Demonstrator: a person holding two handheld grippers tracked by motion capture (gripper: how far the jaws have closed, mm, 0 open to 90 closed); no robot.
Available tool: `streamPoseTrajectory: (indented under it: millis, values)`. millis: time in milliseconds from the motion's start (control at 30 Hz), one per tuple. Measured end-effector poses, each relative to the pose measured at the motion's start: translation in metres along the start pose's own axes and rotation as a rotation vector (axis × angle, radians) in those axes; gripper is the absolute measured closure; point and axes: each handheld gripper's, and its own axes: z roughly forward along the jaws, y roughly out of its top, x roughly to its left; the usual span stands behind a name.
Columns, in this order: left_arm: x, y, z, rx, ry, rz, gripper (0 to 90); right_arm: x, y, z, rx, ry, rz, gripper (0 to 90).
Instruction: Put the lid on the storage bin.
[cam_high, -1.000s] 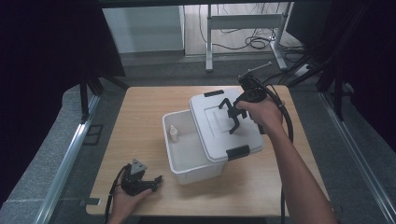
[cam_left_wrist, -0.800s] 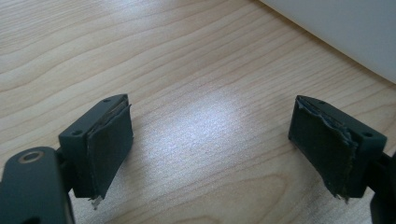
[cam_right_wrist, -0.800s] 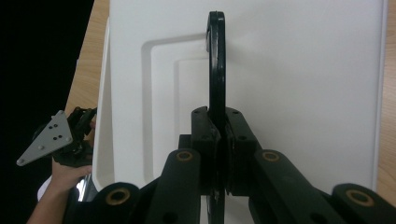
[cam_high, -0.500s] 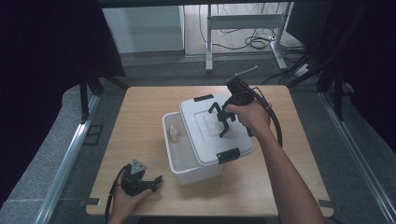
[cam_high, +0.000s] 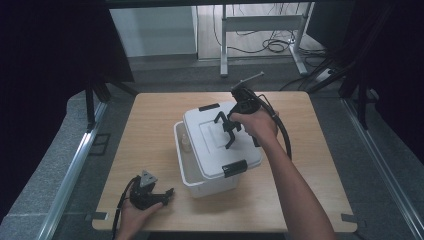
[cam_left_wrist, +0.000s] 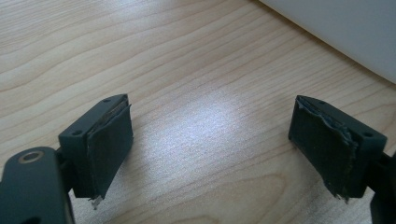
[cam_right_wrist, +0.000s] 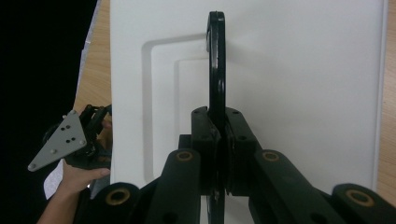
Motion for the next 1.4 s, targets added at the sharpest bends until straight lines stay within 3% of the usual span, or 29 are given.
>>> streamPoseTrajectory:
  millis: [267, 433, 867, 1067, 1400]
  values:
    - [0.0, 0.0, 0.0, 0.0, 0.0, 0.0, 13.6, 0.014, 0.003, 0.005, 0.004, 0.001, -0.003, 84.8]
    - [0.0, 0.0, 0.0, 0.0, -0.001, 0.001, 13.6, 0.02, 0.005, 0.007, 0.012, 0.05, 0.02, 84.9]
    - [0.0, 0.0, 0.0, 0.0, -0.004, 0.004, 13.2, 0.028, 0.005, 0.016, 0.019, 0.008, 0.072, 84.8]
    - [0.0, 0.0, 0.0, 0.0, -0.005, 0.005, 13.2, 0.03, 0.003, 0.028, 0.043, 0.008, 0.078, 84.8]
    - [-0.001, 0.0, 0.0, 0.0, -0.007, 0.002, 13.1, 0.03, 0.001, 0.041, 0.032, 0.007, 0.09, 84.9]
